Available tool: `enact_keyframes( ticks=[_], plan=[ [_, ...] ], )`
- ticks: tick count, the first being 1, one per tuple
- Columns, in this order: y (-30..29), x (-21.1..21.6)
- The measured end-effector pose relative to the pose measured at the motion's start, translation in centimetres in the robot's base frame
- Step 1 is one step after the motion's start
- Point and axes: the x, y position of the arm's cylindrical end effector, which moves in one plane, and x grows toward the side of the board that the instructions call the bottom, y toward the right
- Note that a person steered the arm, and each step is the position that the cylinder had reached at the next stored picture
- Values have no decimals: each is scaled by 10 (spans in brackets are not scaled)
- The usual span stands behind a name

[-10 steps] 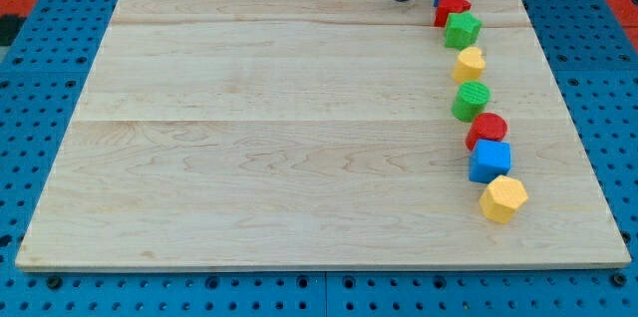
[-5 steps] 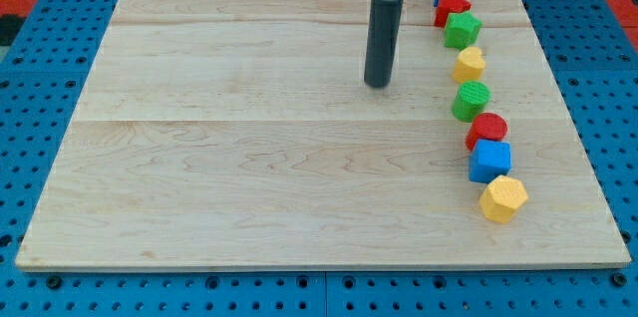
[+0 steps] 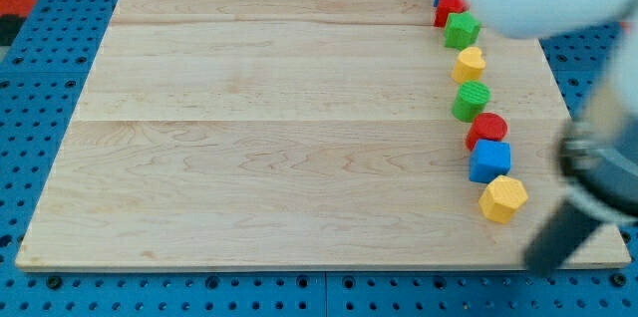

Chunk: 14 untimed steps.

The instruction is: Move the yellow hexagon towards top left of the board

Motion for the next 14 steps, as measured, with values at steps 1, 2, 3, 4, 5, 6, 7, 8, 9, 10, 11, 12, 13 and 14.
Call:
enact_keyframes(
  ticks=[1, 2, 3, 4, 5, 6, 7, 8, 9, 10, 11, 12, 13, 14],
  plan=[
    [21, -26],
    [-13, -40],
    [-24, -67],
    [-47, -67],
    [-76, -67],
    [-100, -77],
    [-145, -78],
    [-193, -82],
    [-206, -107],
    [-177, -133],
    [-162, -138],
    [-162, -159],
    [-164, -164],
    [-170, -185]
  ],
)
